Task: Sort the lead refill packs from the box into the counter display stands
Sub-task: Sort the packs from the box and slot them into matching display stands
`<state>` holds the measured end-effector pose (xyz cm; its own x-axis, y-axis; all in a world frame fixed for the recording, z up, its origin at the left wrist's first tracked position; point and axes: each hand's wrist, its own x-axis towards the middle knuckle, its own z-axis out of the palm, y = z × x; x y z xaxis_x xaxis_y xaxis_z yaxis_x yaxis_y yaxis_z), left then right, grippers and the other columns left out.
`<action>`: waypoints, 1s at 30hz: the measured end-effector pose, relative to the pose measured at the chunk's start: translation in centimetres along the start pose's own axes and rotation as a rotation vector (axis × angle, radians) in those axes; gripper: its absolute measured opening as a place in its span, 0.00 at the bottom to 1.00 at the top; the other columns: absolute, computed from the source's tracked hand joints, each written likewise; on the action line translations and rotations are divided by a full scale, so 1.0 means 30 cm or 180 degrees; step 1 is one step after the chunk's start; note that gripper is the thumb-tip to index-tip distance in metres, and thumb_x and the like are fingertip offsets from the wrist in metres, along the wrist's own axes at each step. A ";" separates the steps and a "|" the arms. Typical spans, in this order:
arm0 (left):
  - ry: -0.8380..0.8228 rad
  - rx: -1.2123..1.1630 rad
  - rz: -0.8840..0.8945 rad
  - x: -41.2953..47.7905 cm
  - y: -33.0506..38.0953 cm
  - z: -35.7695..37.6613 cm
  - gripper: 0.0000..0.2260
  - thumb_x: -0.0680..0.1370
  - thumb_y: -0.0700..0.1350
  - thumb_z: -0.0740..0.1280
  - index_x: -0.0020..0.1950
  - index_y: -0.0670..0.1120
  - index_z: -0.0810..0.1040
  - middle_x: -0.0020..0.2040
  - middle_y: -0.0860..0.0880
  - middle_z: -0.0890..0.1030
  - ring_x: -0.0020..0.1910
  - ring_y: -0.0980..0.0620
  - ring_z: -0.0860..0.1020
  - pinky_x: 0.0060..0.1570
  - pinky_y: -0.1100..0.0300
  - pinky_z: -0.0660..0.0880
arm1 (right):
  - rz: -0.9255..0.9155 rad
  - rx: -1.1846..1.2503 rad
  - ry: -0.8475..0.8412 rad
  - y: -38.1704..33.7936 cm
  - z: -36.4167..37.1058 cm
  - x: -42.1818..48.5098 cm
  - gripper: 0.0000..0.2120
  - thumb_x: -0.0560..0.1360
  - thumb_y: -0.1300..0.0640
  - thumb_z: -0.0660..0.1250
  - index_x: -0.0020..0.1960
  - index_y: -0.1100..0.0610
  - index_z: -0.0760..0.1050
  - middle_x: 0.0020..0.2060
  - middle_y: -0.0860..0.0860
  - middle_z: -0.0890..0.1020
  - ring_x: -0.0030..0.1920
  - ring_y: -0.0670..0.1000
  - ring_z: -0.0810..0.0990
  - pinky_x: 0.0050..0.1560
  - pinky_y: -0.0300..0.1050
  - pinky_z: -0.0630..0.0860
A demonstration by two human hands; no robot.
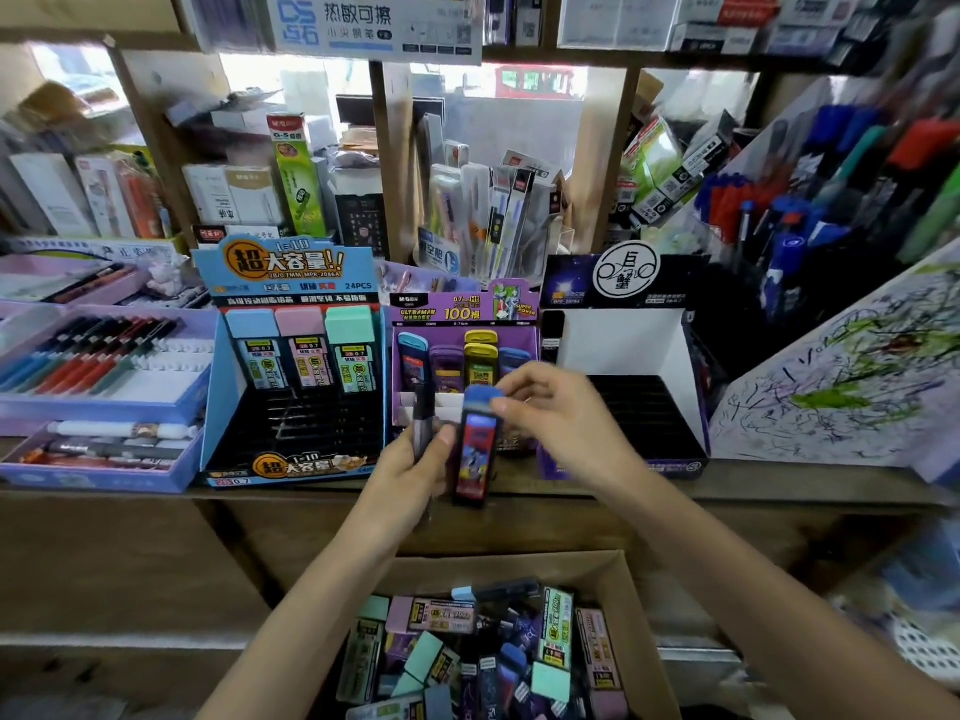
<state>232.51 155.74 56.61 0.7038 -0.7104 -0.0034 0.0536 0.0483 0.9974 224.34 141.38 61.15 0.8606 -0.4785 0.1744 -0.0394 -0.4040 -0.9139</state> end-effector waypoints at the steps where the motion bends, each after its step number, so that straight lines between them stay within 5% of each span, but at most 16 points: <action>1: 0.0062 -0.0026 -0.0030 0.002 -0.001 -0.006 0.08 0.81 0.45 0.58 0.54 0.48 0.76 0.48 0.49 0.83 0.49 0.53 0.82 0.46 0.62 0.78 | -0.0054 0.0063 0.0153 -0.008 -0.024 0.013 0.07 0.73 0.62 0.69 0.41 0.52 0.75 0.38 0.50 0.79 0.41 0.51 0.80 0.45 0.50 0.79; 6: 0.0349 0.0393 -0.0003 0.000 -0.006 -0.049 0.09 0.80 0.49 0.59 0.48 0.47 0.76 0.33 0.52 0.77 0.27 0.59 0.72 0.28 0.65 0.69 | -0.0477 -0.0292 0.0792 -0.047 -0.126 0.088 0.10 0.74 0.62 0.68 0.40 0.48 0.74 0.38 0.48 0.79 0.41 0.49 0.78 0.45 0.46 0.77; 9: 0.0437 0.0584 -0.0029 -0.008 -0.015 -0.064 0.16 0.72 0.61 0.63 0.48 0.50 0.75 0.34 0.56 0.74 0.29 0.61 0.72 0.32 0.65 0.68 | -0.0569 -0.0461 0.0999 -0.038 -0.134 0.123 0.07 0.74 0.62 0.68 0.43 0.51 0.74 0.40 0.49 0.79 0.42 0.52 0.79 0.46 0.46 0.77; 12: 0.0462 0.0382 -0.0145 -0.006 -0.027 -0.069 0.23 0.67 0.68 0.62 0.47 0.50 0.74 0.33 0.57 0.74 0.29 0.61 0.71 0.34 0.62 0.67 | -0.0690 -0.0667 0.1063 -0.003 -0.119 0.139 0.05 0.74 0.61 0.69 0.46 0.52 0.77 0.39 0.48 0.80 0.40 0.46 0.78 0.43 0.33 0.74; 15: 0.0497 -0.0011 -0.0226 0.019 -0.039 -0.077 0.17 0.77 0.60 0.56 0.50 0.48 0.72 0.32 0.51 0.75 0.27 0.56 0.70 0.30 0.62 0.68 | -0.0765 -0.1027 0.1022 0.048 -0.089 0.144 0.04 0.73 0.61 0.70 0.48 0.55 0.79 0.39 0.47 0.79 0.38 0.40 0.76 0.40 0.26 0.70; 18: 0.0490 -0.0347 -0.0127 0.035 -0.042 -0.077 0.11 0.82 0.46 0.52 0.50 0.46 0.72 0.28 0.53 0.77 0.24 0.59 0.71 0.25 0.68 0.68 | -0.0765 -0.1482 0.0986 0.095 -0.073 0.159 0.05 0.73 0.58 0.70 0.49 0.55 0.80 0.41 0.49 0.80 0.43 0.45 0.76 0.45 0.36 0.72; 22: 0.0435 0.0078 0.0007 0.016 -0.051 -0.080 0.08 0.82 0.44 0.57 0.46 0.50 0.73 0.34 0.54 0.76 0.31 0.59 0.74 0.31 0.69 0.70 | -0.0688 -0.1945 0.1007 0.119 -0.067 0.175 0.07 0.74 0.55 0.69 0.51 0.55 0.79 0.43 0.47 0.76 0.50 0.48 0.71 0.45 0.40 0.65; 26: 0.0337 0.0363 0.0269 -0.006 -0.039 -0.067 0.05 0.81 0.47 0.59 0.49 0.52 0.74 0.43 0.51 0.78 0.41 0.58 0.77 0.42 0.66 0.73 | -0.0811 -0.2047 0.1089 0.091 -0.064 0.136 0.12 0.76 0.56 0.66 0.58 0.56 0.76 0.50 0.49 0.75 0.53 0.48 0.72 0.50 0.39 0.67; 30: 0.0249 0.0439 0.0528 -0.022 -0.004 -0.045 0.05 0.79 0.47 0.60 0.51 0.51 0.75 0.46 0.50 0.79 0.48 0.54 0.78 0.49 0.61 0.74 | -0.0847 -0.1026 0.0596 0.039 -0.013 0.036 0.09 0.77 0.54 0.64 0.55 0.53 0.77 0.44 0.42 0.76 0.46 0.40 0.75 0.44 0.28 0.70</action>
<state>232.99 157.14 56.40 0.7479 -0.6440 0.1612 -0.1610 0.0596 0.9852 225.02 140.08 60.41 0.7567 -0.4460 0.4781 -0.0109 -0.7398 -0.6727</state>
